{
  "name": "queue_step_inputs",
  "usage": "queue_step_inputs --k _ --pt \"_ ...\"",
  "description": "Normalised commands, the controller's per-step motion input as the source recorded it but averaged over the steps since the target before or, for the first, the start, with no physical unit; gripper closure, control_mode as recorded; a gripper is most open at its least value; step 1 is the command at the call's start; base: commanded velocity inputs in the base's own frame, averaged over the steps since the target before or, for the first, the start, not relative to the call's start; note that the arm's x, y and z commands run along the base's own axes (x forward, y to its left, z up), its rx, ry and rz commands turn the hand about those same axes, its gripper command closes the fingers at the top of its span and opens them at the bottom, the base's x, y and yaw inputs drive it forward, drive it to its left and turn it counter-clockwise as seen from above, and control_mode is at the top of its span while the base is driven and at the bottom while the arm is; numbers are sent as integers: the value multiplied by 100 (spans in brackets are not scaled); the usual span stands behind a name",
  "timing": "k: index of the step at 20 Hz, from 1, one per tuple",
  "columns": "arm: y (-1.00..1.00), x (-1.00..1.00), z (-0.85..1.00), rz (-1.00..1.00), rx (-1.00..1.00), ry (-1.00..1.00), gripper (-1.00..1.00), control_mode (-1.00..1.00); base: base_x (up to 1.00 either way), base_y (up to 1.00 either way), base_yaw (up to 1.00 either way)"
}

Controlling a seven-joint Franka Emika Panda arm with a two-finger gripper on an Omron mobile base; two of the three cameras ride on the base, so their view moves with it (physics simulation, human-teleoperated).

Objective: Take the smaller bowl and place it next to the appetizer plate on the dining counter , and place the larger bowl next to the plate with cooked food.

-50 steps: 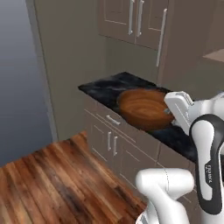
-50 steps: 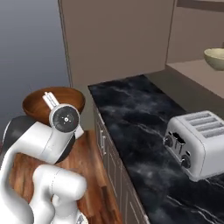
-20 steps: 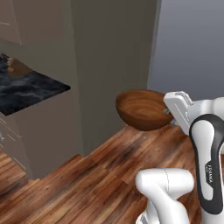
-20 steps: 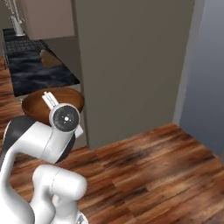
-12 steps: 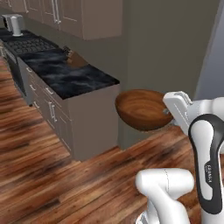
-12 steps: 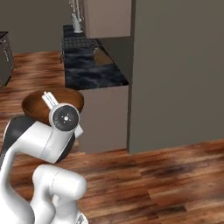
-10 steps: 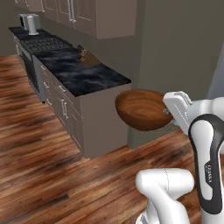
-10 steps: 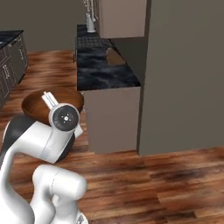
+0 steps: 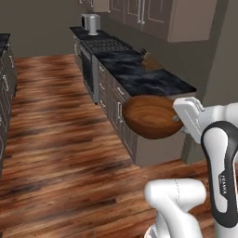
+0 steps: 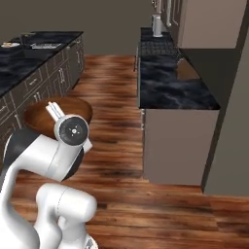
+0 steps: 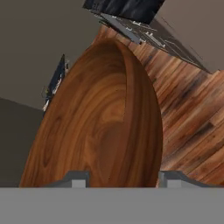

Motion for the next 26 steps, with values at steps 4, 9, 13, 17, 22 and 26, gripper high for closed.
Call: queue_step_inputs --k 4,9,13,17,22,26 --pt "0 0 0 0 0 0 100 100 58 100 13" --pt "0 0 0 0 0 0 100 100 28 100 3" --pt "0 0 0 0 0 0 100 100 0 100 0" --pt "0 0 0 0 0 0 100 100 0 100 2" --pt "0 0 0 0 0 0 100 100 0 100 8" --pt "0 0 0 0 0 0 100 100 2 100 12"
